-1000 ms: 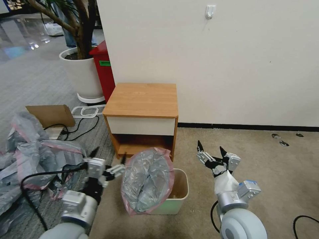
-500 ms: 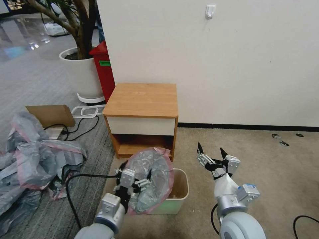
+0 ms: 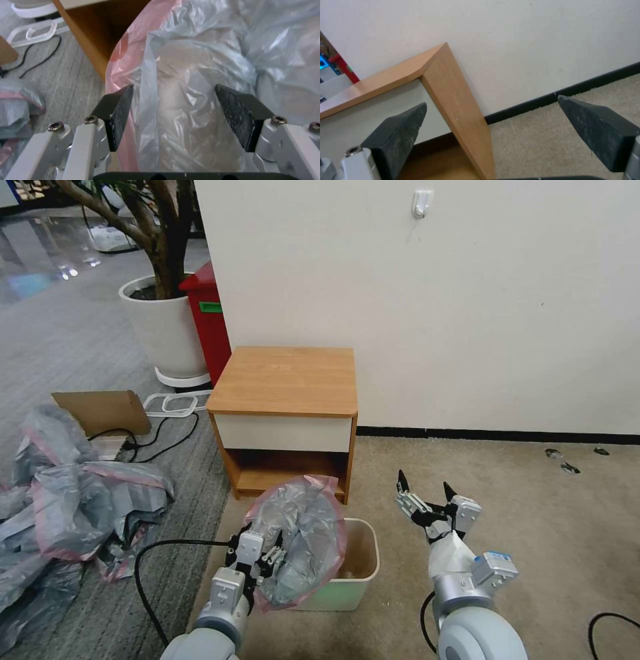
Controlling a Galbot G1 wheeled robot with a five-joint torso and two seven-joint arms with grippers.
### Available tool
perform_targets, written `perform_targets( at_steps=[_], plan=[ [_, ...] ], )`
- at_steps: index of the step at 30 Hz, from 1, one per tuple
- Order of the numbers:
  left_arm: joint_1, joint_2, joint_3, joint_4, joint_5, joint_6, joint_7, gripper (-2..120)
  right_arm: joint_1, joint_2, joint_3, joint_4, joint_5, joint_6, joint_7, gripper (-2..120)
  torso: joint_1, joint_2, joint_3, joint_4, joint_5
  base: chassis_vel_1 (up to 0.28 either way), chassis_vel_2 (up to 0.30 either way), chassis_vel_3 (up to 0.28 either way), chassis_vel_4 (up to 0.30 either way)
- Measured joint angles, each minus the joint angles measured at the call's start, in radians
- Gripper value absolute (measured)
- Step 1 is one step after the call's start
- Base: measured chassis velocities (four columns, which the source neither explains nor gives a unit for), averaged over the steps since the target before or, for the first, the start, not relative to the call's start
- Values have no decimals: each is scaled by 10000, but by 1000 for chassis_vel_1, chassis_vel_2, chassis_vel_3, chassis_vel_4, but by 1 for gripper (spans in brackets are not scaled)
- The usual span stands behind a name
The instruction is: Pick up the garbage bag from the table and place it over the trash can.
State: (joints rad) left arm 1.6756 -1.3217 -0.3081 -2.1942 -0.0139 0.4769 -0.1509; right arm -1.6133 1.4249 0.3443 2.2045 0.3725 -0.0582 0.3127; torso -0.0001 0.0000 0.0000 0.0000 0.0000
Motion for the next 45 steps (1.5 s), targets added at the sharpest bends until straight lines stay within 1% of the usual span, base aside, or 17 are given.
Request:
perform_targets(
  at_steps=[9, 12, 15, 17, 18, 19, 24, 27, 28, 31, 34, 36, 43, 45],
  plan=[
    [-94, -114, 151, 331, -100, 252, -326, 65, -56, -26, 33, -26, 17, 54, 89, 100, 1, 0, -1, 0, 0, 0, 0, 0, 0],
    [-115, -136, 196, 378, -208, 341, -471, 64, -72, -19, 30, -52, 16, 82, 93, 100, 1, 0, -1, 0, 0, 0, 0, 0, 0],
    [-176, -179, 256, 434, -549, 603, -746, 63, -115, -5, 25, -90, 2, 121, 94, 100, 0, 0, 0, 0, 0, 0, 0, 0, 0],
    [-176, -179, 256, 434, -549, 603, -746, 63, -115, -5, 25, -90, 2, 121, 94, 100, 0, 0, 0, 0, 0, 0, 0, 0, 0],
    [-261, -208, 291, 462, -950, 795, -1010, 58, -141, 2, 16, -111, -4, 131, 94, 100, 1, -1, 0, 0, 0, 0, 0, 0, 0],
    [-317, -210, 308, 462, -1173, 917, -1136, 57, -144, 7, 12, -127, -6, 133, 95, 100, 1, 0, -1, 0, 1, 0, 0, 0, 0],
    [-445, -200, 331, 460, -1503, 1233, -1411, 53, -147, 18, 0, -180, -23, 145, 95, 100, 0, 0, 0, 0, 0, 0, 0, 0, 0],
    [-590, -110, 336, 348, -1865, 1729, -1582, 45, -154, 19, -18, -227, -51, 157, 95, 100, 1, 0, -1, 0, 0, 0, 0, 0, 0],
    [-590, -110, 336, 348, -1865, 1729, -1582, 45, -154, 19, -18, -227, -51, 157, 95, 100, 1, 0, -1, 0, 0, 0, 0, 0, 0],
    [-852, -20, 318, 317, -2223, 2075, -1732, 41, -183, 22, -24, -274, -63, 180, 93, 100, 1, 0, 0, 0, 0, 0, 0, 0, 0],
    [-949, -4, 312, 325, -2332, 2139, -1762, 41, -199, 19, -31, -302, -73, 186, 92, 100, 1, 0, 0, 0, 0, 0, 0, 0, 0],
    [-1184, 26, 304, 474, -2465, 2244, -1779, 41, -221, 4, -53, -337, -102, 191, 87, 100, 1, 0, 0, 0, 0, 0, 0, 0, 0],
    [-1453, -7, 399, 856, -2772, 2528, -1781, 41, -241, 21, -68, -378, -166, 191, 84, 100, 1, 0, 0, 0, 0, 0, 0, 0, 0],
    [-1501, -33, 447, 949, -2807, 2540, -1789, 38, -253, 31, -68, -379, -180, 191, 84, 100, 1, 0, -1, 0, 1, 0, 0, 0, 0]
  ],
)
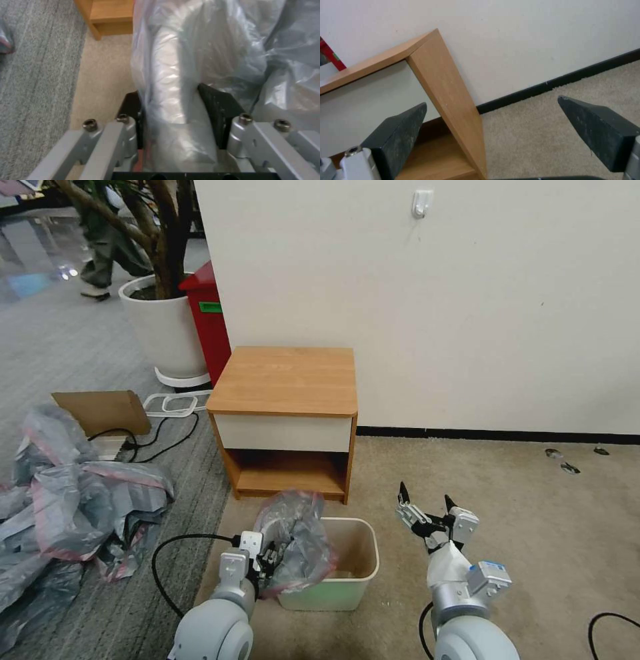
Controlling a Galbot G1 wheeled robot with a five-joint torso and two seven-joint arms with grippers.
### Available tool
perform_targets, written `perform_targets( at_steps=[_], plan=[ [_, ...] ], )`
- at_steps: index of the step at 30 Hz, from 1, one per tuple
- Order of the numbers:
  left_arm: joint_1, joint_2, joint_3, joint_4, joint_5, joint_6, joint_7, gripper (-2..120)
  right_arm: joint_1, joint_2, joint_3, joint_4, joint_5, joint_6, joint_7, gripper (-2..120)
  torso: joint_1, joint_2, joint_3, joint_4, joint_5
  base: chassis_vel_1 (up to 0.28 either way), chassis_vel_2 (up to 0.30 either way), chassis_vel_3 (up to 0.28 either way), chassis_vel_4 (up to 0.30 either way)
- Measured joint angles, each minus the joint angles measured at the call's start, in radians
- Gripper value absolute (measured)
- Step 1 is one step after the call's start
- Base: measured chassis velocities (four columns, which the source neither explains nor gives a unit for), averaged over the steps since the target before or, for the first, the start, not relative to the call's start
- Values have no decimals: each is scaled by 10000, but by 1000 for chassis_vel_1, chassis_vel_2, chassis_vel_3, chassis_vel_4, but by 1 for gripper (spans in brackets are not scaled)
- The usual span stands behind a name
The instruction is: Pick up the garbage bag from the table and place it over the trash can.
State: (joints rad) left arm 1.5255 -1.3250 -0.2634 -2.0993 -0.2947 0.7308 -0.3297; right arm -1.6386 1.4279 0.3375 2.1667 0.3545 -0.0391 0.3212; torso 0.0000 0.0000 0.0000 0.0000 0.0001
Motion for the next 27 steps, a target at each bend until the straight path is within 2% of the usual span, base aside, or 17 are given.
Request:
perform_targets(
  at_steps=[6, 8, 10, 12, 13, 16, 17, 19, 21, 27],
  plan=[
    [-37, -48, 128, 67, -11, -192, -147, 15, -13, 10, -60, 109, -140, -46, -62, 100, 0, 0, 0, 0, 0, 0, 0, 0, 0],
    [-32, -48, 154, 67, -18, -306, -182, 12, -21, 4, -90, 151, -195, -82, -130, 100, 0, 0, -1, 0, -1, 0, 0, 0, 0],
    [19, -29, 162, 67, -42, -790, -192, 7, -71, -70, -158, 333, -338, -296, -540, 100, 0, 0, 0, -1, -5, 0, 0, 0, 0],
    [78, -8, 89, 6, -46, -1417, -192, 7, -169, -232, -218, 578, -390, -593, -1256, 100, 0, 0, 0, -2, -3, 0, 0, 0, 0],
    [78, -8, 89, 6, -46, -1417, -192, 7, -169, -232, -218, 578, -390, -593, -1256, 100, 0, 0, 0, -2, -3, 0, 0, 0, 0],
    [189, 15, -135, -287, -99, -2148, -19, 5, -356, -548, -222, 995, -434, -1021, -2550, 100, 0, -1, 0, 0, -1, 0, 0, 0, 0],
    [189, 15, -135, -287, -99, -2148, -19, 5, -356, -548, -222, 995, -434, -1021, -2550, 100, 0, -1, 0, 0, -1, 0, 0, 0, 0],
    [258, 54, -303, -617, -90, -2602, 186, 5, -454, -862, -277, 1271, -537, -1254, -3469, 100, 0, 0, 0, -1, -2, 0, 0, 0, 0],
    [308, 79, -418, -894, -93, -2699, 314, 5, -445, -1056, -424, 1415, -626, -1417, -3975, 100, 0, 0, 0, 0, 0, 0, 0, 0, 0],
    [447, 120, -656, -1430, -97, -2852, 555, 5, -51, -1099, -918, 1358, -476, -1745, -3980, 100, 0, 0, 0, 0, 0, 0, 0, 0, 0]
  ],
)
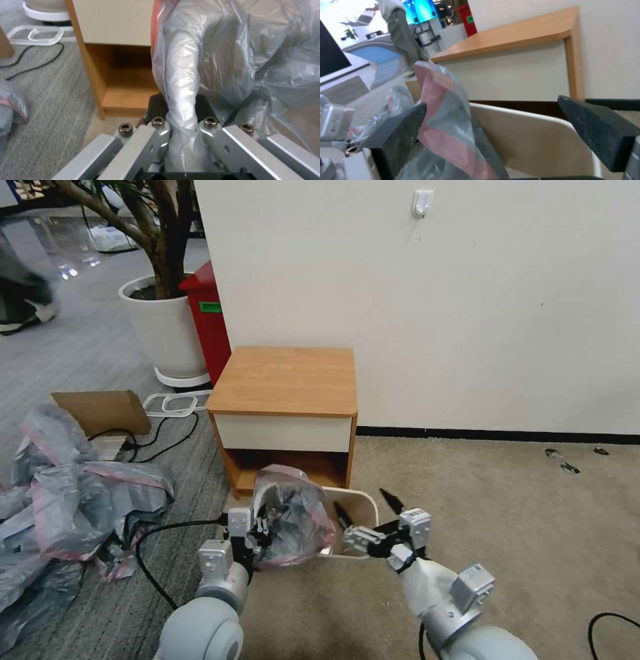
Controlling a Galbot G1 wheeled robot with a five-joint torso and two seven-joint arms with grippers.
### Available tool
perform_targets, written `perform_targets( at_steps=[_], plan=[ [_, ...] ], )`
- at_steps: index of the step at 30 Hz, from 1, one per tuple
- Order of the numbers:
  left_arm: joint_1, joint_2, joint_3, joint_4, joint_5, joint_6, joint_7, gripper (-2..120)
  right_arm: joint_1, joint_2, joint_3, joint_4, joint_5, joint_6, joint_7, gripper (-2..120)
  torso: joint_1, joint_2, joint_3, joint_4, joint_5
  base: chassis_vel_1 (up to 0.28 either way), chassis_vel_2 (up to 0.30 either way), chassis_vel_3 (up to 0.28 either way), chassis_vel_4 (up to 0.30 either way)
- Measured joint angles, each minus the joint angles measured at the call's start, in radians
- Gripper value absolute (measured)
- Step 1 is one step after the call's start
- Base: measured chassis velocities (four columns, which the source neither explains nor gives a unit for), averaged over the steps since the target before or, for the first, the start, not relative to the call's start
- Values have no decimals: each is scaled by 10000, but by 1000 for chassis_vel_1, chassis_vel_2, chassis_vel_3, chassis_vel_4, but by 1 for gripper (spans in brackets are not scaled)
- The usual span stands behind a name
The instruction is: Pick up the garbage bag from the table and place it over the trash can.
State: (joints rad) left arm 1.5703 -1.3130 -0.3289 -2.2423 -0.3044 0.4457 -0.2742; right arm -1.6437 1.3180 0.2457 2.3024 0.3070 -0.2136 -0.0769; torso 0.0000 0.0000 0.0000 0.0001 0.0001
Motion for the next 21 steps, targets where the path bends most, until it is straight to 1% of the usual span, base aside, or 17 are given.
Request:
perform_targets(
  at_steps=[2, 6, 7, 9, 12, 21],
  plan=[
    [31, 11, -43, -63, 8, -72, 46, 5, 117, 73, -104, -40, 27, -23, 41, 100, -1, 0, 1, 0, 0, 0, 0, 0, 0],
    [82, 25, -87, -145, 35, -280, 136, 5, 440, 337, -483, 7, 357, -358, 453, 100, 0, 0, 1, 0, -1, 0, 0, 0, 0],
    [93, 26, -89, -164, 41, -352, 161, 5, 524, 404, -662, 69, 629, -568, 735, 100, 0, 0, 0, 0, -1, 0, 0, 0, 0],
    [101, 24, -98, -192, 56, -455, 205, 5, 650, 566, -1195, 192, 1513, -1039, 1678, 99, 0, 0, 0, 0, -2, 0, 0, 0, 0],
    [100, 24, -101, -196, 58, -466, 223, 5, 664, 654, -1402, 232, 1817, -1158, 1914, 98, 0, 0, 1, 0, -2, 0, 0, 0, 0],
    [80, 20, -104, -169, 59, -468, 235, 5, 648, 618, -1529, 427, 2218, -1389, 1944, 99, 0, 0, 1, -1, -1, 0, 0, 0, 0]
  ],
)
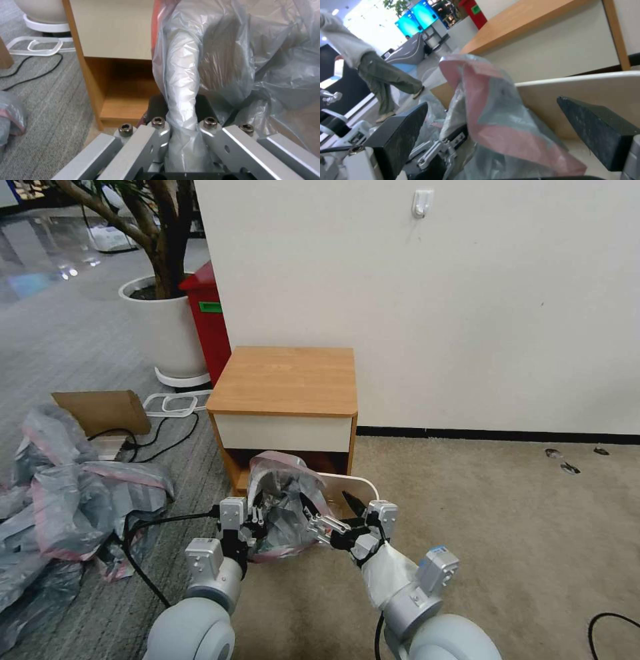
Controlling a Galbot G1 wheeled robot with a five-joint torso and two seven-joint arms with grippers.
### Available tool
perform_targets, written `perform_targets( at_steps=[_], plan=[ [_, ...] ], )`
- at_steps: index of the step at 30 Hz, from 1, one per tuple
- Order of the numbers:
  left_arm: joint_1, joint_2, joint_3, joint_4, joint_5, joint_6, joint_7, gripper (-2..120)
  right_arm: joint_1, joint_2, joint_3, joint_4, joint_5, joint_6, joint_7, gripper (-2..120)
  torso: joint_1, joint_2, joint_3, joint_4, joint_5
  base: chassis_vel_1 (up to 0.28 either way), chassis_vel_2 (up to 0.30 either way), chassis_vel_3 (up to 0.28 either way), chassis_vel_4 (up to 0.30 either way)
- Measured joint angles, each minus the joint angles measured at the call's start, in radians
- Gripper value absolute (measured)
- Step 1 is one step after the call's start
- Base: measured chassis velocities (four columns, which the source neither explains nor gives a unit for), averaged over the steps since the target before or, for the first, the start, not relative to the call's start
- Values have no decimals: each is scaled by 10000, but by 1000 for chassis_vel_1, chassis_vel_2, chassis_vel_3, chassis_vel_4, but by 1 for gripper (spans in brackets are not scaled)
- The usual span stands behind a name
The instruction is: Pick up the garbage bag from the table and place it over the trash can.
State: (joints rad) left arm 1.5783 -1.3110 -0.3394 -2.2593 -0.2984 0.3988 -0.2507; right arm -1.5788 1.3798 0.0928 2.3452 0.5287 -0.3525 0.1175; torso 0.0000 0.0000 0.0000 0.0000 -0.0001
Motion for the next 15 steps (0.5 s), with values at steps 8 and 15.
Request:
perform_targets(
  at_steps=[8, 15],
  plan=[
    [-34, -45, 102, 27, -2, -1, 11, 5, 238, 196, -378, -643, -721, 365, -41, 90, 1, 0, 0, 0, 1, 0, 0, 0, 0],
    [-21, -69, 87, 18, -54, 3, 10, 5, 389, 323, -533, -961, -1231, 645, -137, 65, 0, 0, 0, 0, 1, 0, 0, 0, 0]
  ],
)
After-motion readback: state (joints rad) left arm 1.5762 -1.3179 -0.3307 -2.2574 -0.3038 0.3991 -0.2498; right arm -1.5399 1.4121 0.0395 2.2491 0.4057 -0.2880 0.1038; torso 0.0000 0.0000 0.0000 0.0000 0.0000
